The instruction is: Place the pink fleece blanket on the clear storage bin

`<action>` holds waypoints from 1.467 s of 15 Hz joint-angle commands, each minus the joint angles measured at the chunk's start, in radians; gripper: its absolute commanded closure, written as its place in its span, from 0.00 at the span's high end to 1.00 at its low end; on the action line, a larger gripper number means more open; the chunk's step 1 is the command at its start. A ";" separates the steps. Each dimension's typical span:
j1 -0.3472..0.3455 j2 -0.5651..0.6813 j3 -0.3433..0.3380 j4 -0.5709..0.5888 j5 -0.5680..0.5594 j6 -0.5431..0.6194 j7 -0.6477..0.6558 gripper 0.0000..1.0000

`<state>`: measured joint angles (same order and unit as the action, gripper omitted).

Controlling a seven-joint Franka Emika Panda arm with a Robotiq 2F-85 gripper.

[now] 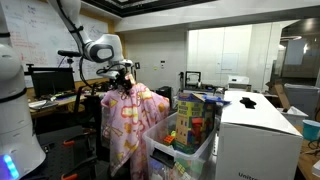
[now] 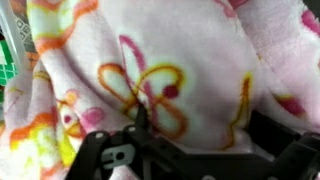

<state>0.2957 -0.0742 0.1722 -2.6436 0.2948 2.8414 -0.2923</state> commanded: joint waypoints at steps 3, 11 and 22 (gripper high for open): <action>0.039 0.084 0.005 0.068 0.190 0.083 -0.230 0.52; 0.022 0.095 0.003 0.122 0.484 0.001 -0.515 0.00; -0.047 0.074 0.013 0.160 0.456 -0.150 -0.479 0.00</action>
<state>0.2617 -0.0064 0.1638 -2.5228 0.7629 2.7206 -0.8026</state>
